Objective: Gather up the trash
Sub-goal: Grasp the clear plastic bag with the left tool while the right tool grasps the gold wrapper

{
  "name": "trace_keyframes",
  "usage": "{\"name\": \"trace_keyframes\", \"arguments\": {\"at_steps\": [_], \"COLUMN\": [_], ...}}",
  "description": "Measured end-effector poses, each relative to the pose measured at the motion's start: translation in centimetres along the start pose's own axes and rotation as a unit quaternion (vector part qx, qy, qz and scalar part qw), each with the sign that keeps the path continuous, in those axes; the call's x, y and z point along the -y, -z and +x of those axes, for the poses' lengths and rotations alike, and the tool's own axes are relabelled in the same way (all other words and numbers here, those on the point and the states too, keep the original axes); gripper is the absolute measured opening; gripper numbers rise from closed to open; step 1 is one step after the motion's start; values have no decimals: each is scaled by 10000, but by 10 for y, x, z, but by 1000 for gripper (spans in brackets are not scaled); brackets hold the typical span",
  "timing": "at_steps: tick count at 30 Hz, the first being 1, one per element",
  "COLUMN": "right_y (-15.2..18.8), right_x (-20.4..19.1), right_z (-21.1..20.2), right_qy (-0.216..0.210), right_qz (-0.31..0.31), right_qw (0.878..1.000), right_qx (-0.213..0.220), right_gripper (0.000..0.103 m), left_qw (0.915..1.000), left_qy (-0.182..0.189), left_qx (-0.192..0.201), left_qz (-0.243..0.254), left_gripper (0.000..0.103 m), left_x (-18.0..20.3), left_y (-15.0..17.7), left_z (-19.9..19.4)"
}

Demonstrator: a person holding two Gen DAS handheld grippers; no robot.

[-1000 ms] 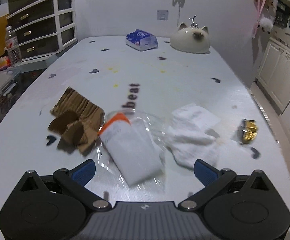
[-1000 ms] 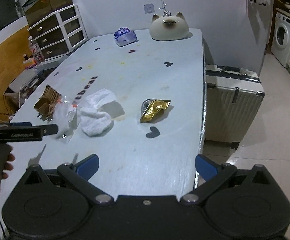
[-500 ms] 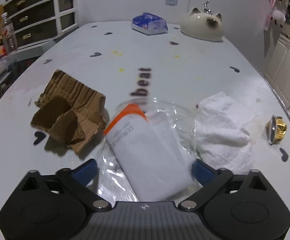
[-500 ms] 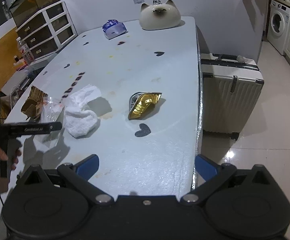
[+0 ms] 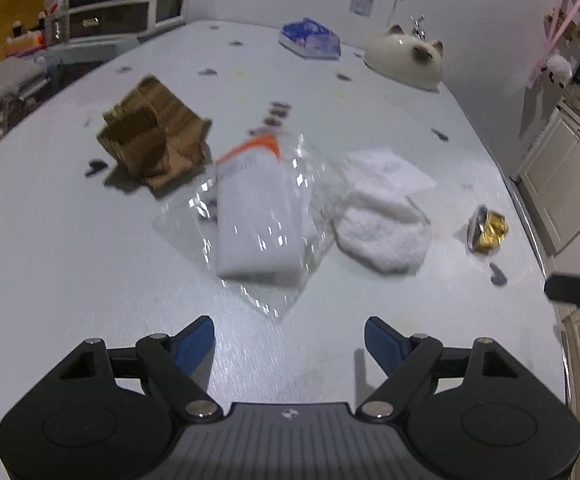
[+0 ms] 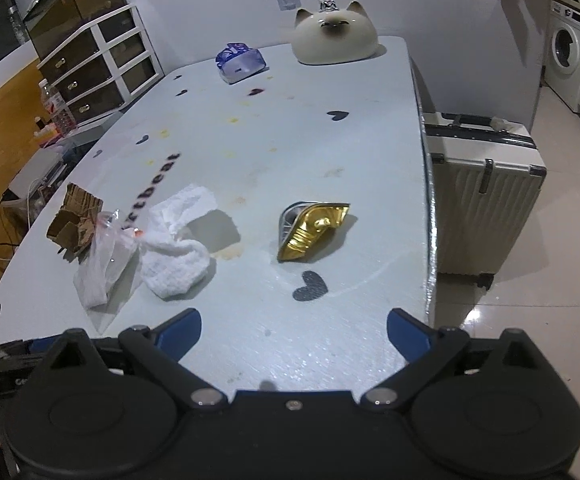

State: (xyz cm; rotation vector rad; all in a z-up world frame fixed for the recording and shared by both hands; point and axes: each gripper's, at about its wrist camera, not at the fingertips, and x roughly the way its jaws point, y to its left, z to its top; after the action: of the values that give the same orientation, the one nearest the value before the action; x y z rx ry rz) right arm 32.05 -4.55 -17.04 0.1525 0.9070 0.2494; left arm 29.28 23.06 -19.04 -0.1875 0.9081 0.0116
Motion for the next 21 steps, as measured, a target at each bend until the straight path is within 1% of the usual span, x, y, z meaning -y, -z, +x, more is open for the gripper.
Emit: {"name": "trace_keyframes", "arguments": {"at_steps": [2, 3, 6, 8, 11, 13, 15, 16, 18, 21], "right_y": [0, 0, 2, 1, -2, -5, -10, -13, -21, -31], "right_x": [0, 1, 3, 5, 10, 12, 15, 16, 20, 26], "right_z": [1, 1, 2, 3, 4, 4, 5, 6, 9, 18], "right_qy": [-15, -27, -32, -2, 44, 58, 56, 36, -36, -149], "right_qz": [36, 59, 97, 134, 200, 241, 299, 342, 441, 666], "right_qw": [10000, 10000, 9999, 9999, 9998, 9997, 9994, 9993, 9988, 9973], "right_qx": [-6, -8, -35, -35, 17, 73, 136, 167, 232, 254], "right_gripper": [99, 99, 99, 99, 98, 98, 97, 95, 93, 86], "left_qw": [9998, 9995, 9975, 9950, 9906, 9883, 9865, 9855, 9852, 9851], "left_qy": [-87, -120, -245, -438, -750, -1027, -1433, -1576, -1655, -1688], "left_qx": [96, 162, 400, 522, 592, 579, 443, 347, 211, 177], "left_qz": [-136, -247, -531, -730, -984, -968, -665, -531, -385, -266], "left_gripper": [85, 89, 94, 96, 97, 97, 97, 97, 97, 97], "left_x": [-1, -1, 2, 6, 13, 18, 24, 25, 25, 19], "left_y": [-15, -25, -57, -79, -108, -120, -124, -123, -114, -93], "left_z": [0, 0, 2, 7, 22, 35, 50, 56, 58, 47]}}
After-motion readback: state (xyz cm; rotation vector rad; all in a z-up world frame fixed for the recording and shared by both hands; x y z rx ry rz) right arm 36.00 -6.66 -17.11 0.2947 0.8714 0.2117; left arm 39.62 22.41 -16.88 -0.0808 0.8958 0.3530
